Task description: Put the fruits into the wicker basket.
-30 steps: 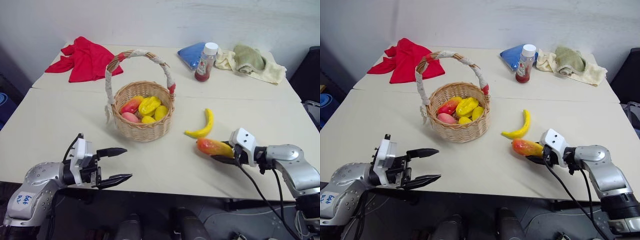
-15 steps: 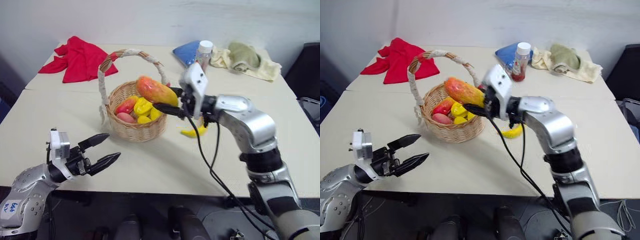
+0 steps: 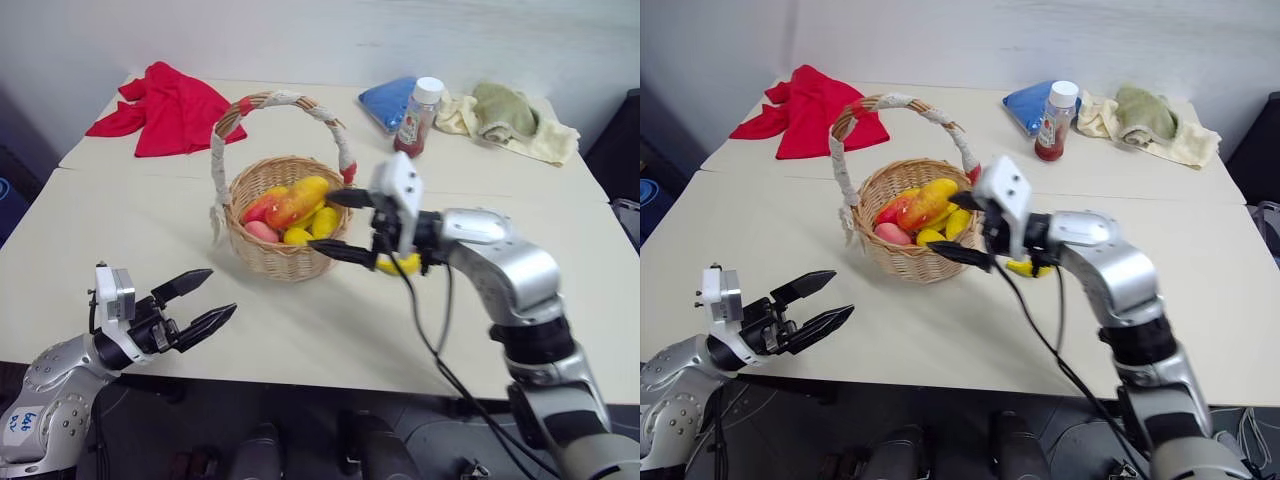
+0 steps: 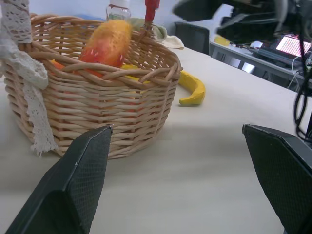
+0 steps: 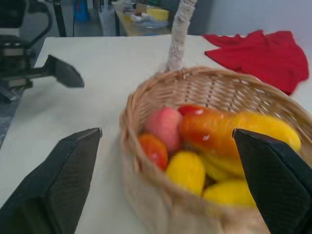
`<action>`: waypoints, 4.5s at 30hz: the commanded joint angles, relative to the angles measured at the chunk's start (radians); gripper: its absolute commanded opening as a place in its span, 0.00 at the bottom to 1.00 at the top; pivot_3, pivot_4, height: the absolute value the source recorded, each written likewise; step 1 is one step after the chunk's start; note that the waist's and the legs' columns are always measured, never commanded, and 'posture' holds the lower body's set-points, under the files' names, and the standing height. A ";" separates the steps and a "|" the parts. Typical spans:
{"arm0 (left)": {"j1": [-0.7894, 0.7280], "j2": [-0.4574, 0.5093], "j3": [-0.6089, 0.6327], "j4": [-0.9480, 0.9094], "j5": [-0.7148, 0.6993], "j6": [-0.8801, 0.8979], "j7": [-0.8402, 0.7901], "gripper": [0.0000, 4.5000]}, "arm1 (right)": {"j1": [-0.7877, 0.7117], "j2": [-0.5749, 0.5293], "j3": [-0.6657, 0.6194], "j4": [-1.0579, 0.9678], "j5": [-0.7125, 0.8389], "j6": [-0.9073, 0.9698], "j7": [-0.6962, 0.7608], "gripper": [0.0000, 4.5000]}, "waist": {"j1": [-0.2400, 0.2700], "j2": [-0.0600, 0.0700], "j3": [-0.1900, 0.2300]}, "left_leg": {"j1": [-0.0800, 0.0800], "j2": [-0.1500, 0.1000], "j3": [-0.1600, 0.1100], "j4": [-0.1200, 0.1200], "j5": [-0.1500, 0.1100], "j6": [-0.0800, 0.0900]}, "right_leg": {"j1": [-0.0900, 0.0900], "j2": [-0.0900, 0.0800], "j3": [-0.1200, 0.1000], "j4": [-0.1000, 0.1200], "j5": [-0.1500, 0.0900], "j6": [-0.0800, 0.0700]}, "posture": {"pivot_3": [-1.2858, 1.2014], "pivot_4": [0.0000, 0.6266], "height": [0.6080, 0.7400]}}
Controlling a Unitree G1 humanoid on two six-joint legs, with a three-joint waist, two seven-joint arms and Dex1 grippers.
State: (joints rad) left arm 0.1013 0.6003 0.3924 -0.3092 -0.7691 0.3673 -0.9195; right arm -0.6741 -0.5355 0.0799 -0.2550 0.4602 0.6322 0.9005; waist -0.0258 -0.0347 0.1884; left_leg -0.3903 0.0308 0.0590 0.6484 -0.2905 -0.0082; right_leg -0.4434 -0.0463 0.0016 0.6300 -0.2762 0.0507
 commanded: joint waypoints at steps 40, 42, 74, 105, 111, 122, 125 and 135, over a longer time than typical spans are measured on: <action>-0.079 0.000 0.057 -0.101 -0.119 0.074 0.132 1.00 | -0.339 0.012 0.135 0.244 -0.054 -0.111 0.566 0.14 | -0.009 0.003 0.002 | 0.005 0.002 0.001 0.001 0.005 -0.003 | -0.001 0.003 0.002 0.011 0.001 -0.001 | 0.52 0.24 1.00; -0.066 0.017 0.084 -0.097 -0.118 0.081 0.132 1.00 | -0.364 0.076 0.137 0.182 -0.011 -0.081 0.529 0.14 | -0.009 0.003 0.002 | 0.005 0.002 0.001 0.001 0.005 -0.003 | -0.001 0.002 0.002 0.012 0.001 -0.002 | 0.52 0.24 1.00; -0.005 0.022 0.079 -0.147 -0.108 0.088 0.149 1.00 | -0.267 0.078 0.102 0.335 -0.107 -0.311 0.392 0.99 | -0.019 0.002 0.001 | 0.004 0.000 -0.001 -0.001 0.005 -0.004 | -0.001 0.000 0.000 0.010 0.000 -0.004 | 0.52 0.24 1.00; 0.035 0.005 0.060 -0.174 -0.080 0.044 0.163 1.00 | -0.454 0.116 0.035 0.798 -0.260 -0.306 0.221 0.34 | -0.029 0.003 0.002 | 0.004 0.001 0.001 -0.002 0.005 -0.004 | -0.002 0.001 0.001 0.009 0.000 -0.004 | 0.52 0.24 1.00; 0.025 0.006 0.053 -0.158 -0.074 0.037 0.159 1.00 | -0.563 0.157 0.002 1.040 -0.342 -0.492 0.028 0.76 | -0.036 0.003 0.002 | 0.005 0.001 0.002 -0.002 0.005 -0.004 | -0.002 0.002 0.002 0.010 0.000 -0.004 | 0.52 0.24 1.00; -0.009 0.007 0.037 -0.134 -0.064 0.036 0.145 1.00 | -0.735 0.304 -0.030 1.405 -0.346 -0.685 0.206 0.79 | -0.035 0.003 0.002 | 0.004 0.001 0.003 -0.002 0.005 -0.004 | -0.002 0.002 0.003 0.009 0.000 -0.004 | 0.52 0.24 1.00; 0.004 0.004 0.042 -0.145 -0.066 0.036 0.147 1.00 | -0.738 0.305 -0.036 1.418 -0.355 -0.695 0.250 0.63 | -0.034 0.003 0.002 | 0.004 0.001 0.003 -0.002 0.005 -0.004 | -0.002 0.002 0.003 0.008 0.000 -0.003 | 0.52 0.24 1.00; 0.022 0.002 0.038 -0.156 -0.070 0.037 0.148 1.00 | -0.544 0.212 -0.069 1.142 -0.296 -0.673 0.359 0.04 | -0.029 0.004 0.002 | 0.004 0.001 0.001 -0.002 0.005 -0.005 | -0.002 0.001 0.001 0.008 0.000 -0.004 | 0.52 0.24 1.00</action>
State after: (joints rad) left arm 0.1308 0.5992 0.4191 -0.4342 -0.8340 0.4227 -0.7641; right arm -1.2559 -0.2940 0.0356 1.0119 0.1243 -0.0586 1.2383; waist -0.0552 -0.0312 0.1906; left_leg -0.3865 0.0320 0.0600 0.6464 -0.2859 -0.0130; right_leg -0.4451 -0.0453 0.0029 0.6378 -0.2766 0.0470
